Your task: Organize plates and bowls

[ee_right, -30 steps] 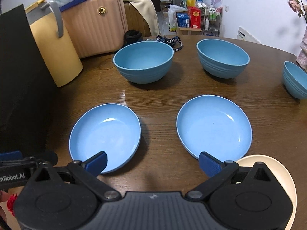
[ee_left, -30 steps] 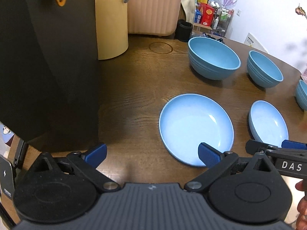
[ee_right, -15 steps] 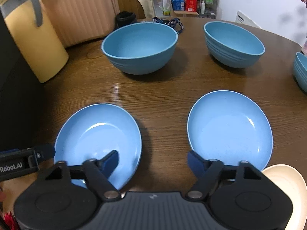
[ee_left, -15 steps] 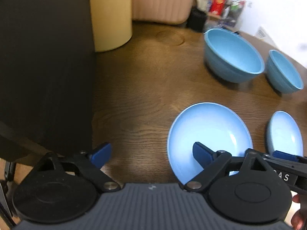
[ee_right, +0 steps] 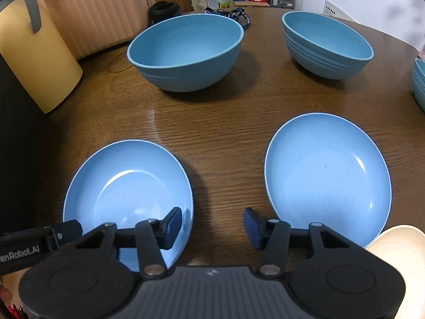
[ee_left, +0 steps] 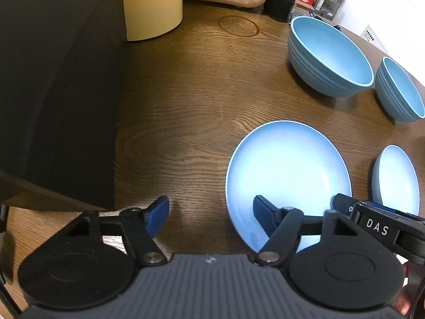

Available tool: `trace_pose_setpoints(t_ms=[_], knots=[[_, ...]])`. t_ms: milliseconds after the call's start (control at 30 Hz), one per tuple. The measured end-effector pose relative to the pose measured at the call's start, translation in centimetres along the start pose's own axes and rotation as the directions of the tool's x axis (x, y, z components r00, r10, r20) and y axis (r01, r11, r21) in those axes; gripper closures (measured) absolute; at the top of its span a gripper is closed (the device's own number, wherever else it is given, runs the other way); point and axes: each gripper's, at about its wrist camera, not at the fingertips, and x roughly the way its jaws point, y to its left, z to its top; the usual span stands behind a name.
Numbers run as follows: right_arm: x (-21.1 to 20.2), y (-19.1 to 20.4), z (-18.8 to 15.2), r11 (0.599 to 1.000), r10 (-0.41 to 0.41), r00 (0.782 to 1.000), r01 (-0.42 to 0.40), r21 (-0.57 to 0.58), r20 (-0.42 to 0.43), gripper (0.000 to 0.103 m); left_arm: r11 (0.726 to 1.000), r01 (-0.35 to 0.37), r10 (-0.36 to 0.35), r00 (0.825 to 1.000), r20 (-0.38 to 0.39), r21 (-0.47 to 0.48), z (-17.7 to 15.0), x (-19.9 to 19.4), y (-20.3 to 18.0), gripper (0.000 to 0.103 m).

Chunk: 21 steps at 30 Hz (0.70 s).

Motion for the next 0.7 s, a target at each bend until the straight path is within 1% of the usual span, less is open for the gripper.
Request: trace_pose_setpoints(t_ms=[67, 133, 167, 233, 400, 467, 533, 700], knots=[[0.06, -0.02, 0.01, 1.000, 0.003, 1.000, -0.003, 0.002, -0.003, 0.060, 1.000, 0.002, -0.002, 1.000, -0.006, -0.004, 0.05, 0.15, 0.00, 0.039], [0.16, -0.05, 0.09, 1.000, 0.004, 1.000, -0.004, 0.003, -0.006, 0.060, 1.000, 0.005, -0.005, 1.000, -0.013, -0.010, 0.09, 0.30, -0.01, 0.042], [0.22, -0.03, 0.11, 1.000, 0.004, 1.000, -0.004, 0.003, -0.007, 0.062, 1.000, 0.007, -0.007, 1.000, -0.015, -0.010, 0.08, 0.35, -0.02, 0.045], [0.31, 0.03, 0.18, 1.000, 0.006, 1.000, -0.006, 0.002, -0.008, 0.065, 1.000, 0.013, -0.013, 1.000, -0.021, -0.010, 0.04, 0.33, -0.06, 0.047], [0.62, 0.21, 0.32, 1.000, 0.009, 1.000, -0.009, -0.001, -0.011, 0.067, 1.000, 0.026, -0.027, 0.999, -0.034, -0.017, -0.25, 0.22, -0.12, 0.054], [0.73, 0.24, 0.35, 1.000, 0.010, 1.000, -0.010, -0.001, -0.011, 0.067, 0.999, 0.029, -0.030, 0.999, -0.037, -0.022, -0.26, 0.26, -0.06, 0.063], [0.73, 0.24, 0.33, 1.000, 0.010, 1.000, -0.010, -0.001, -0.011, 0.067, 0.999, 0.033, -0.034, 0.999, -0.042, -0.028, -0.17, 0.42, 0.02, 0.068], [0.87, 0.32, 0.33, 1.000, 0.015, 1.000, -0.015, -0.005, -0.014, 0.069, 0.999, 0.039, -0.040, 0.998, -0.042, -0.036, 0.13, 0.74, 0.13, 0.070]])
